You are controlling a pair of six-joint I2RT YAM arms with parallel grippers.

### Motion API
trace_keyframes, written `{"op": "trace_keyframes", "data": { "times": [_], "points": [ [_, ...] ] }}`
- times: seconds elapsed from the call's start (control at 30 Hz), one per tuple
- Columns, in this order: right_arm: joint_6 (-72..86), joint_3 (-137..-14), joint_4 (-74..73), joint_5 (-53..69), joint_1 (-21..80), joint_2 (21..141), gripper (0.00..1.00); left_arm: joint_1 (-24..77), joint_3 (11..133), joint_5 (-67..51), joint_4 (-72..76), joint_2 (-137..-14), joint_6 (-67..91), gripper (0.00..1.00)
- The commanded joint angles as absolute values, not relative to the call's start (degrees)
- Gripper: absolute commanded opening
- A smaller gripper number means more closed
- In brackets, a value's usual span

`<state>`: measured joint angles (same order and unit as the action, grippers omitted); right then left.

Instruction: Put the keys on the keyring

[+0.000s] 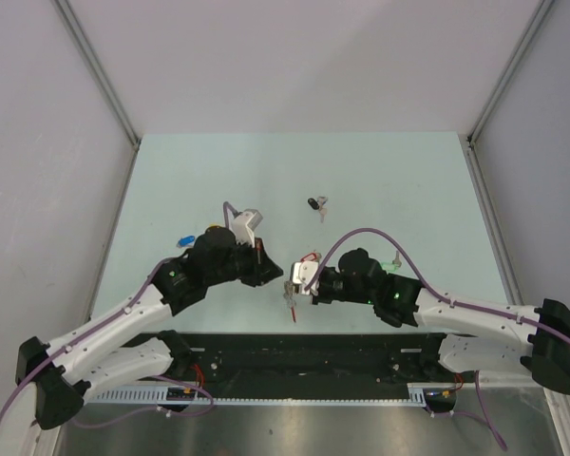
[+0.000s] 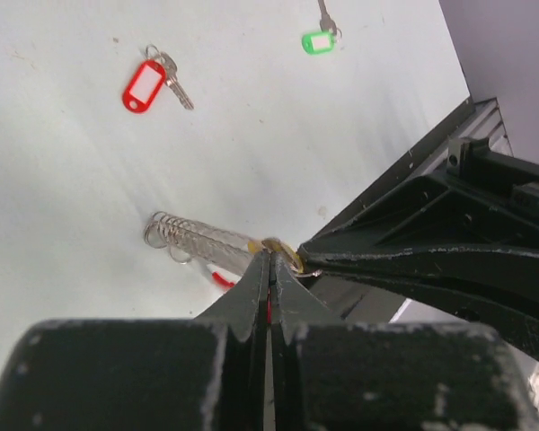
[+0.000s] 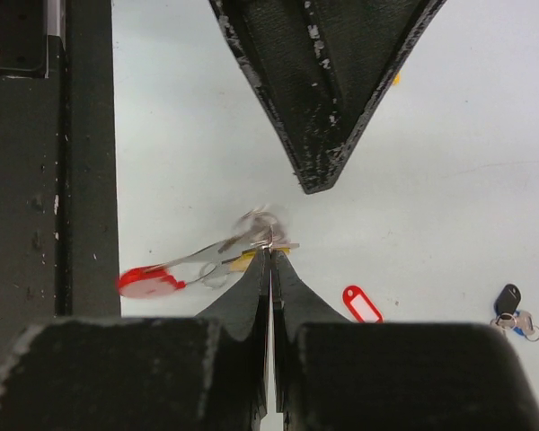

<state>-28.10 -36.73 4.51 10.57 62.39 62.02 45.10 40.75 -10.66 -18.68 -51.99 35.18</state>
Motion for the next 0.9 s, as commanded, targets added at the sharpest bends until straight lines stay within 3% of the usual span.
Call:
{"op": "trace_keyframes", "data": {
  "times": [0.0, 0.17, 0.3, 0.37, 0.43, 0.53, 0.7, 0.87],
  "points": [
    [-27.8, -36.8, 6.0, 10.5, 62.8, 61.6, 0.00, 45.1, 40.1, -7.8, -14.2, -50.2, 36.0, 0.01],
    [-27.6, -36.8, 7.0, 10.5, 62.8, 62.5, 0.00, 45.1, 38.9, -6.7, -12.9, -49.0, 34.8, 0.03],
    [-27.3, -36.9, 7.7, 10.3, 62.5, 62.9, 0.00, 45.1, 37.8, -3.9, -11.9, -47.3, 32.8, 0.30],
    [-27.0, -37.3, 7.5, 10.1, 62.5, 63.1, 0.00, 45.0, 38.0, -1.0, -12.1, -46.5, 31.5, 0.36],
    [-26.7, -38.2, 6.2, 9.2, 62.5, 64.8, 0.00, 44.8, 39.3, 3.2, -12.7, -44.8, 27.4, 0.61],
    [-26.0, -39.4, 5.2, 8.9, 62.7, 65.4, 0.00, 43.3, 41.0, 5.8, -13.7, -45.1, 23.7, 0.77],
    [-24.1, -40.9, 3.9, 8.2, 62.8, 66.5, 0.00, 37.6, 43.8, 4.1, -14.7, -46.2, 19.4, 0.96],
    [-22.5, -42.4, 3.2, 7.4, 63.0, 68.4, 0.00, 30.9, 45.8, 4.2, -14.4, -46.6, 14.9, 1.00]
  ]
}}
